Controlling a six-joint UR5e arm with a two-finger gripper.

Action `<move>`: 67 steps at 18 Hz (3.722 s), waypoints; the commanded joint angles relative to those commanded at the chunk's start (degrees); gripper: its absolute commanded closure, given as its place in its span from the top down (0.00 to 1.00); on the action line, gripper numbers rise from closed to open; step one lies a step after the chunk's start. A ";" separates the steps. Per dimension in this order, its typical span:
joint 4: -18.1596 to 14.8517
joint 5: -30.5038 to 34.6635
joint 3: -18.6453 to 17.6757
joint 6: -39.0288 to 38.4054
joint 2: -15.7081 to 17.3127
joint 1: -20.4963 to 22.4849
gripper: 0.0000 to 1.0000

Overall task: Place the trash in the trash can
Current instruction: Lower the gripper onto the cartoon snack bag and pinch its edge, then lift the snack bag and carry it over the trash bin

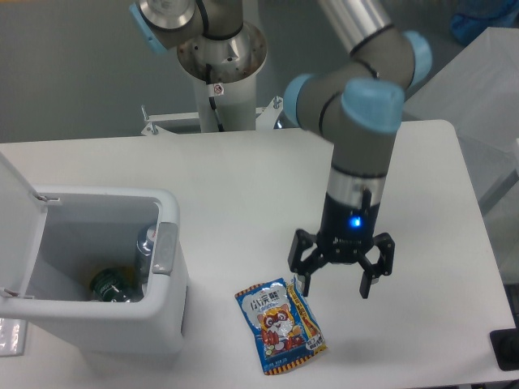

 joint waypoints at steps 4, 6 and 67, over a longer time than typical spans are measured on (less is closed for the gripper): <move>0.08 7.57 -0.01 -0.97 -4.92 -3.86 1.00; 0.17 10.21 0.08 -2.45 -6.24 -6.15 1.00; 0.52 -30.12 9.66 -20.21 25.39 -12.13 0.00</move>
